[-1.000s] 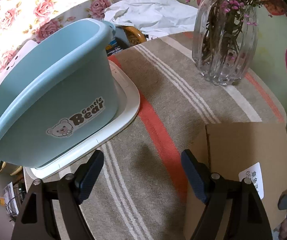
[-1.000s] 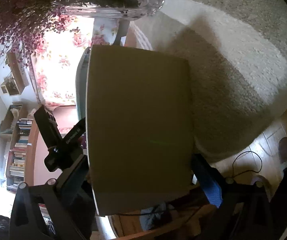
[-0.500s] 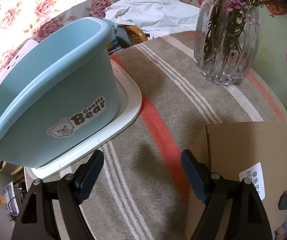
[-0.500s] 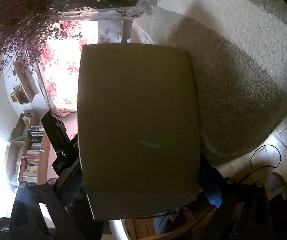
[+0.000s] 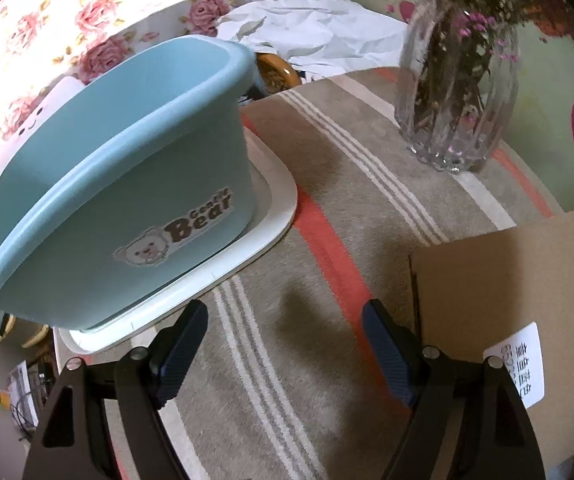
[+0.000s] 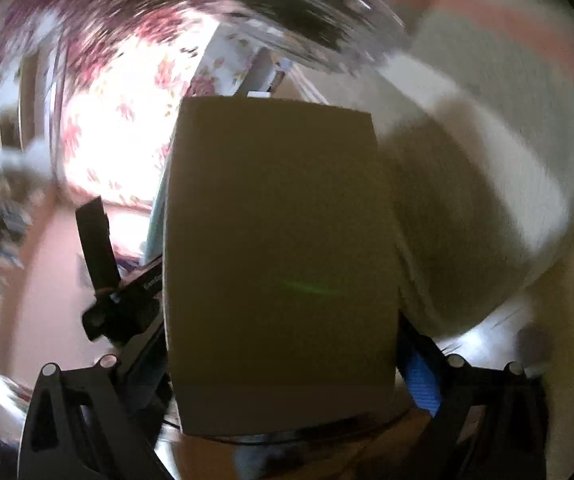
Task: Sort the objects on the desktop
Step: 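Carry the box with the right gripper, rolling it toward the basin, then raise the box with the right gripper over the blue basin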
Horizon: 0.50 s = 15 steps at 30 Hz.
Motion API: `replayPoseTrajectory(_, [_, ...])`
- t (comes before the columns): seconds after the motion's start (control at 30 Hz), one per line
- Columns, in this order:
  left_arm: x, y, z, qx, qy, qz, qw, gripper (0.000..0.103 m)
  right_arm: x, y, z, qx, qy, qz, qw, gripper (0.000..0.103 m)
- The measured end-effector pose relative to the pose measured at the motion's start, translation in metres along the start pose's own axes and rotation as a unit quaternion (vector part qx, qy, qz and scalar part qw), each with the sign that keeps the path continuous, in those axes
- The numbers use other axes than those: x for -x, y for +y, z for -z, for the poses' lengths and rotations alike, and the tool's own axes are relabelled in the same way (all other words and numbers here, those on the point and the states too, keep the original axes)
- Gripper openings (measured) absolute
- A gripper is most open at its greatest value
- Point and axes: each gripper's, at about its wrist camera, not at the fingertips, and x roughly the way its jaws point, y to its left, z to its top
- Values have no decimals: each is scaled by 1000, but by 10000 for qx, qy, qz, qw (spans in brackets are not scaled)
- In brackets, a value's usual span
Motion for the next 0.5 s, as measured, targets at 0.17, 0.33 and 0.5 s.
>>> replayPoseTrajectory(0.17, [10, 14, 1, 227, -54, -14, 9997, 82, 3, 56, -14, 1099, -66, 963, 9892, 100])
replayPoseTrajectory(0.33, [23, 27, 0, 338, -150, -62, 9993, 83, -2, 70, -6, 1558, -79, 1377, 9781, 99])
replayPoseTrajectory(0.5, [36, 44, 2, 486, -241, -123, 9985, 83, -8, 86, 14, 2052, -188, 1722, 9633, 99])
